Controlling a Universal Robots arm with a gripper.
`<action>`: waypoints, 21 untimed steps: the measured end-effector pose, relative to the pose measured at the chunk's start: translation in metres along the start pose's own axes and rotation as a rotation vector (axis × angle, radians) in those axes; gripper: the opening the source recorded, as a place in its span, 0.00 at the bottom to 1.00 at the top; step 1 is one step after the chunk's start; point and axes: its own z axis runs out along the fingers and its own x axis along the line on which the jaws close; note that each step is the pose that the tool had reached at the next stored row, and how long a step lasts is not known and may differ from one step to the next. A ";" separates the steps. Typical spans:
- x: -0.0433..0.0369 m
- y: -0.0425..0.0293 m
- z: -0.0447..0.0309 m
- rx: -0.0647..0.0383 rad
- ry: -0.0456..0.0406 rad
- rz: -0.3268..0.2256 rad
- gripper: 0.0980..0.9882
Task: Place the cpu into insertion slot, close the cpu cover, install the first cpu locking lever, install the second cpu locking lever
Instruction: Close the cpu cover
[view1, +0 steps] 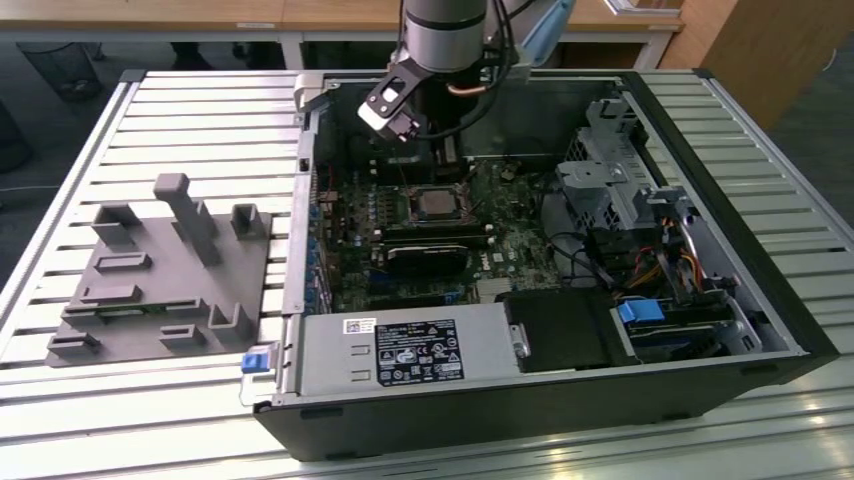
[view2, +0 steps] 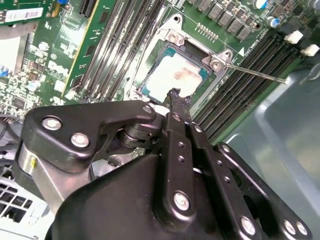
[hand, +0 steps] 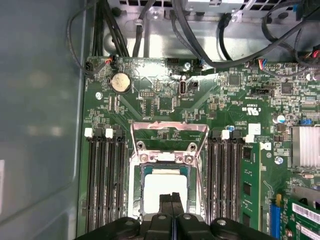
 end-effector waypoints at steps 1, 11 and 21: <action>0.0000 0.0002 -0.0034 0.001 0.0002 0.000 0.01; -0.0001 0.0135 -0.0271 0.028 0.0015 0.000 0.01; -0.0001 0.0210 -0.0342 0.032 0.0032 0.000 0.01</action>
